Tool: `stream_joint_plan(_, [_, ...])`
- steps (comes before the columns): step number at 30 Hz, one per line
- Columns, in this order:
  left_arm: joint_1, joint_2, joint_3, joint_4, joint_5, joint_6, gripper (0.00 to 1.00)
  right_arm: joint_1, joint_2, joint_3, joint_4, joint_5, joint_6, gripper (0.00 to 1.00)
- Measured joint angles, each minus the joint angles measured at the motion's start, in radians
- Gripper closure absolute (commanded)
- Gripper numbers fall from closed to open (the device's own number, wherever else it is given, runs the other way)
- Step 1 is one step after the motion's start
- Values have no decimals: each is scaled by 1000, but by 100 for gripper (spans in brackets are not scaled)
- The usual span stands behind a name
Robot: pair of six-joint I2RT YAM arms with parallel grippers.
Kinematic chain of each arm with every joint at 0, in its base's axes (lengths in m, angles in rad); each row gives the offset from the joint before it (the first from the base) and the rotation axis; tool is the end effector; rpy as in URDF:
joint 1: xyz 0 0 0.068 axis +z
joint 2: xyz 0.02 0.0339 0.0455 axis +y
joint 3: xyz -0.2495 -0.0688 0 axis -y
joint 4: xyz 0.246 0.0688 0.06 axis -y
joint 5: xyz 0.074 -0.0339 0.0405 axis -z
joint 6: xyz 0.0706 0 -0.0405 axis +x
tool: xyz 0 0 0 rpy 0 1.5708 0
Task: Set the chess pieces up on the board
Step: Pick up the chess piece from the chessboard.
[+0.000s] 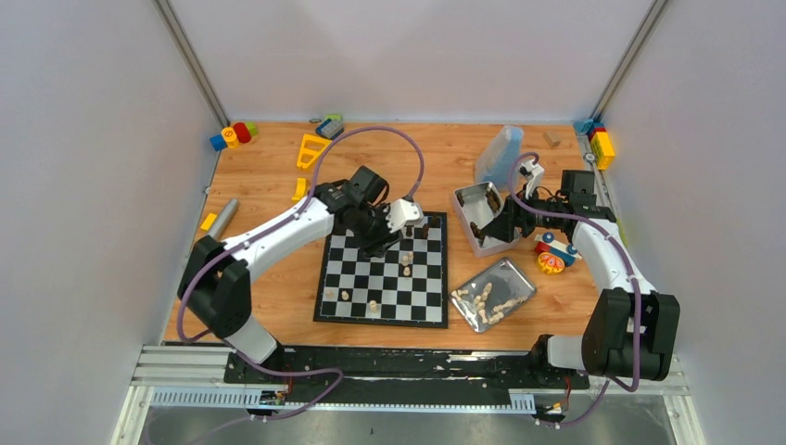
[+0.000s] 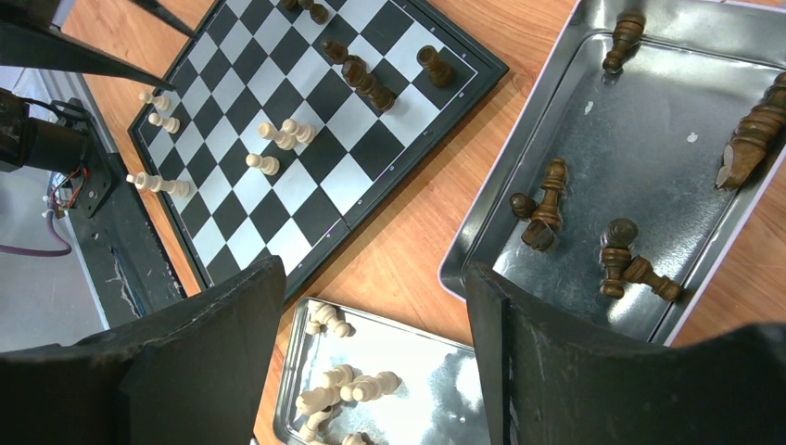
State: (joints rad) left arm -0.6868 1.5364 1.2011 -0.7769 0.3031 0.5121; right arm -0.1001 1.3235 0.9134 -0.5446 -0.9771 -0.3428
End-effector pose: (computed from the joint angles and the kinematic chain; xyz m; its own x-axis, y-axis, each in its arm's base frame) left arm 0.2388 -0.2230 0.2118 -0.2578 0.8162 -0.5170 0.9564 0.2917 -0.0164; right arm 0.2785 0.0308 0.2197 -0.6234 -0.1264 -0.7716 -0.6691 0.5967 0.4429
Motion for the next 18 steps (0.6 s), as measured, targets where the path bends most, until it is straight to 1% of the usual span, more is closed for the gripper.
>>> stream_joint_plan(6, [-32,203,165,21,24,-90,54,0,0,0,-4,0,0,28])
stream_joint_plan(8, [-47,246,193,24,26,-109,56,0,0,0,-6,0,0,28])
stream_joint_plan(13, [-83,316,230,23,28,-146,57,0,0,0,-8,0,0,28])
stream_joint_plan(18, [-100,340,233,21,28,-159,58,0,0,0,-14,0,-3,28])
